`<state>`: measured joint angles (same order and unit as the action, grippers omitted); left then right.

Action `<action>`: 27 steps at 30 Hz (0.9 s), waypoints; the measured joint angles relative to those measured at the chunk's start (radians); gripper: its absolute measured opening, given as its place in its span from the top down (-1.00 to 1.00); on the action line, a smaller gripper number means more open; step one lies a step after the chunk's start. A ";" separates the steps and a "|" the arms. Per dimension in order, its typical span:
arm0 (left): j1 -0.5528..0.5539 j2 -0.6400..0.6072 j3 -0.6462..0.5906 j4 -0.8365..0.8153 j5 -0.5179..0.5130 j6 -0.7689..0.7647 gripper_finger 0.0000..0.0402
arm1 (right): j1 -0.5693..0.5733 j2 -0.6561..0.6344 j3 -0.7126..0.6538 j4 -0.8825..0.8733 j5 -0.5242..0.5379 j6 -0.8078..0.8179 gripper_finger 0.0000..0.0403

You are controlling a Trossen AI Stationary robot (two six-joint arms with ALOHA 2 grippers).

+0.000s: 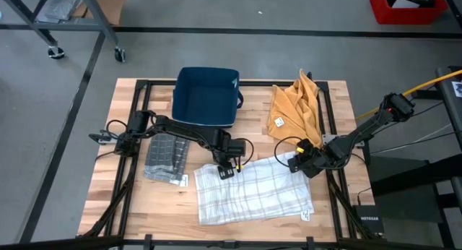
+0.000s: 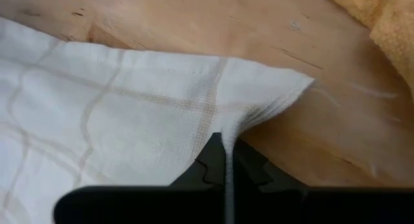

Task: Fold towel
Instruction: Fold the white patterned towel

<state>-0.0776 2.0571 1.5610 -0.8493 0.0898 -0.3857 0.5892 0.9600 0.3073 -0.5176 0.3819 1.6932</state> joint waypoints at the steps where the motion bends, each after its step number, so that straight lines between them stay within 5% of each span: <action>1: 0.000 0.000 0.000 0.001 0.011 0.003 0.15 | 0.000 0.000 0.000 0.000 0.002 0.000 0.96; 10: -0.001 0.001 0.000 0.002 0.037 0.028 0.18 | 0.000 0.000 0.000 0.000 0.010 0.000 0.96; 15: -0.004 0.001 0.000 0.003 0.034 0.031 0.42 | 0.000 0.000 0.000 0.000 0.014 0.000 0.96; 23: -0.004 0.001 0.000 0.002 -0.099 -0.054 0.95 | 0.000 0.000 0.000 0.000 0.018 -0.005 0.96; 27: -0.004 0.001 0.000 0.001 -0.189 -0.079 0.95 | 0.000 0.000 0.000 -0.011 -0.006 -0.048 0.96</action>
<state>-0.0814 2.0583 1.5612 -0.8487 -0.0994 -0.4644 0.5892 0.9596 0.3073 -0.5289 0.3760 1.6454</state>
